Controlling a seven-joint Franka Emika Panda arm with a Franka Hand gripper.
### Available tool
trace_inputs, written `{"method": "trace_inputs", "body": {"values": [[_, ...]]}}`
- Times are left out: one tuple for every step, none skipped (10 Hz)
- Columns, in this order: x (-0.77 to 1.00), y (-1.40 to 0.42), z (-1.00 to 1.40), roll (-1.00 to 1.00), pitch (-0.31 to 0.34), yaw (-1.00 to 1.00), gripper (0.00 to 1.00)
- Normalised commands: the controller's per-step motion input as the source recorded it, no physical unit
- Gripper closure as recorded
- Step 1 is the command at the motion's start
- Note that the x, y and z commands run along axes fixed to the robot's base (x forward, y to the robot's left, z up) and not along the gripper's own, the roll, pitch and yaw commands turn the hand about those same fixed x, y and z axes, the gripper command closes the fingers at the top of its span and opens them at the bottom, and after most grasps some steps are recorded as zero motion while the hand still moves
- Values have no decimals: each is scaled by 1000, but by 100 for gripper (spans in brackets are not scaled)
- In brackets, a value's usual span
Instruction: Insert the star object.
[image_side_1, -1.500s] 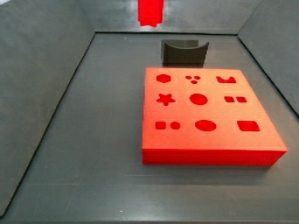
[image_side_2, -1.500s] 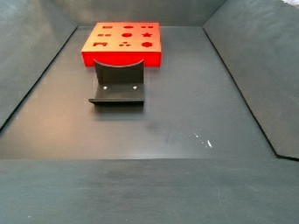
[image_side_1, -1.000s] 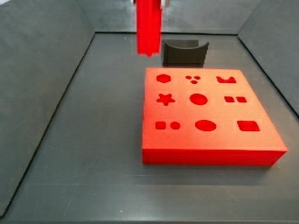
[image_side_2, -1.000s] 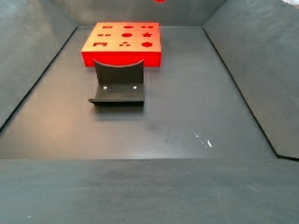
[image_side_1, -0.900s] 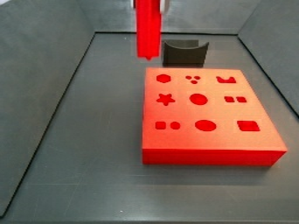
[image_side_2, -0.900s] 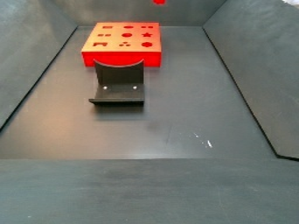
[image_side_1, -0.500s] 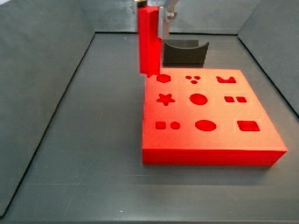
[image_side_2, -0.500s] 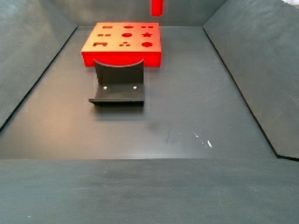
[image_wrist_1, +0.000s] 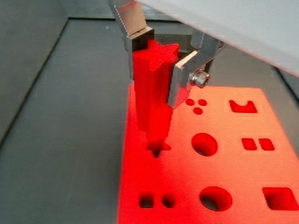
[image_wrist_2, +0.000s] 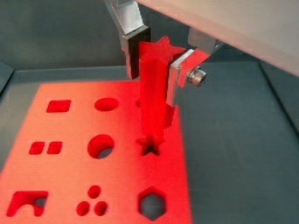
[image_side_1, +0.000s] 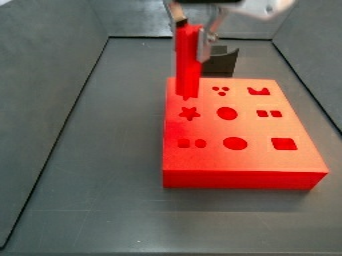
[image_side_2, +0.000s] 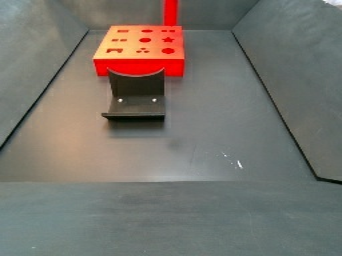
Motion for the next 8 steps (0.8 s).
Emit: {"method": "trace_inputs", "body": {"values": [[706,0,-377,223,0,180,100],[609,0,-434,31,0,474,100],[577,0,-403,0,0,571,100],[429,0,-291,-79,0,649,100],[363,-6,-146,-131,0,637,100],[166,103,0,-159,0,509,100],[74,143,223,-227,23,431,100],[0,329,237,-266,11,260,100]]}}
